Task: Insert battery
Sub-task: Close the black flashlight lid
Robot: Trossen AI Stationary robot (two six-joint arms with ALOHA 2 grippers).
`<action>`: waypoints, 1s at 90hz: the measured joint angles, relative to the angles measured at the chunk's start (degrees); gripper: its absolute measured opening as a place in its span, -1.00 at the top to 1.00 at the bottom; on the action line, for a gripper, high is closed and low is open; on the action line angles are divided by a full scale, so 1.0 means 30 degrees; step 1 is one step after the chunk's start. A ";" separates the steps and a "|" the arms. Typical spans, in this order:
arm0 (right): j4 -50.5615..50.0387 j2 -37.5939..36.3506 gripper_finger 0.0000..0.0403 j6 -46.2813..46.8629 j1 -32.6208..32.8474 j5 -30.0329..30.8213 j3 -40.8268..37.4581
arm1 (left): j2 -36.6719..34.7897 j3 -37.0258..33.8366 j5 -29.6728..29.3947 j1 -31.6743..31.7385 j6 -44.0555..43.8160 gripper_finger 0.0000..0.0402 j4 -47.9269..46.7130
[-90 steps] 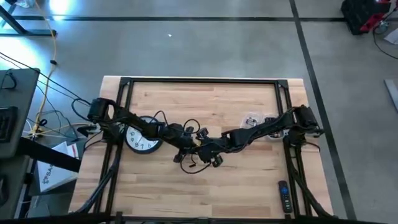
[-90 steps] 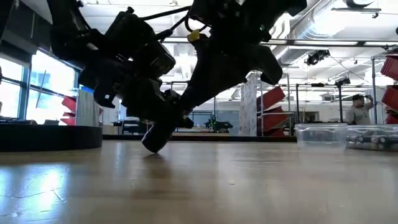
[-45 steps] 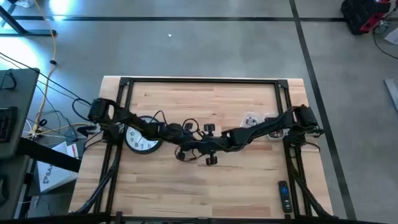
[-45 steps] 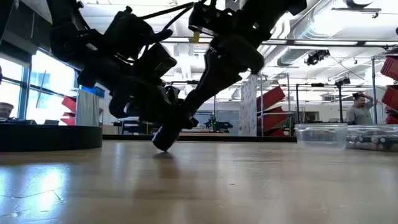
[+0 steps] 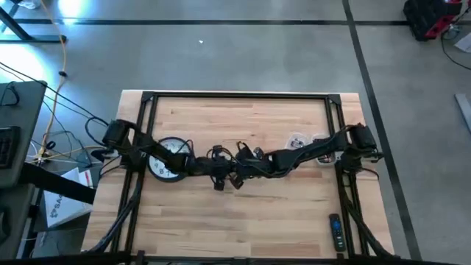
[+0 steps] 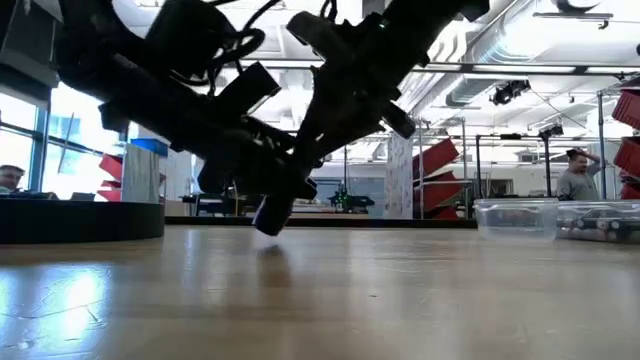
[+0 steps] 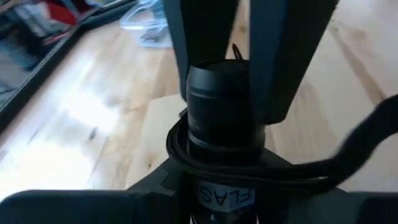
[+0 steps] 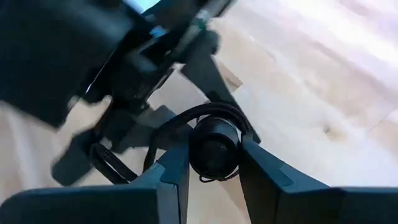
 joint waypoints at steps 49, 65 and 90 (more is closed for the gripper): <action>-0.2454 0.0175 0.19 -0.2109 0.1416 -0.2449 0.3126 | -0.0179 0.0209 -0.3148 -0.4398 -0.5702 0.51 0.0370; -0.5212 0.0153 0.16 -0.3422 0.2233 -0.1297 0.4789 | -0.0124 0.0175 -0.5115 -0.5447 -0.6955 0.51 0.0217; -0.7525 0.0113 0.16 -0.5193 0.3534 0.1670 0.5303 | -0.0109 0.0143 -0.6625 -0.5674 -0.8779 0.51 0.0142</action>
